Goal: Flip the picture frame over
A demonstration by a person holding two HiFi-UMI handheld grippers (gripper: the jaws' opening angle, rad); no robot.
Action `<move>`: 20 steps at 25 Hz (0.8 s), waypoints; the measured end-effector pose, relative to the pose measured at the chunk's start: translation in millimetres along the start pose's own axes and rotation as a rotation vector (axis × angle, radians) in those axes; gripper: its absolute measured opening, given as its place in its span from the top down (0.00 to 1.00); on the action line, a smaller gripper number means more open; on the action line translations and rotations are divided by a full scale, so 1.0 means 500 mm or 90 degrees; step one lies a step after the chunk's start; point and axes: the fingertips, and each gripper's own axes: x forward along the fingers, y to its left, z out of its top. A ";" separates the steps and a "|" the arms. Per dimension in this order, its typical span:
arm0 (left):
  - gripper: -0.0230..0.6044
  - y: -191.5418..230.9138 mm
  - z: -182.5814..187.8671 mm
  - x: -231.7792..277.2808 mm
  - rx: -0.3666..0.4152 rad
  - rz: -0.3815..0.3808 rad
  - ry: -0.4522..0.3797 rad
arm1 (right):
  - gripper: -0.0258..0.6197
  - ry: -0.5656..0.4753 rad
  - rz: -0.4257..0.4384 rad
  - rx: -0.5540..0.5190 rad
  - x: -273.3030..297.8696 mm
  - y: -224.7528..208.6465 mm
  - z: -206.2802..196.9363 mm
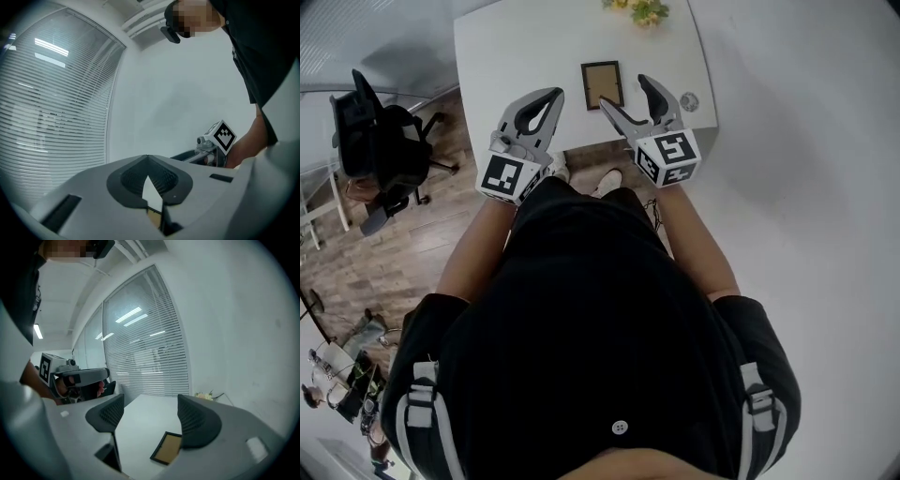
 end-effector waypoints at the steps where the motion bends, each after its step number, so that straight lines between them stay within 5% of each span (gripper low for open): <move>1: 0.95 0.017 -0.008 0.007 -0.003 -0.005 0.003 | 0.39 0.010 -0.011 0.003 0.019 -0.006 -0.010; 13: 0.95 0.133 -0.120 0.068 -0.022 -0.111 0.038 | 0.44 0.131 -0.129 0.050 0.203 -0.053 -0.166; 20: 0.95 0.190 -0.178 0.097 -0.033 -0.132 0.041 | 0.47 0.179 -0.184 0.073 0.271 -0.066 -0.235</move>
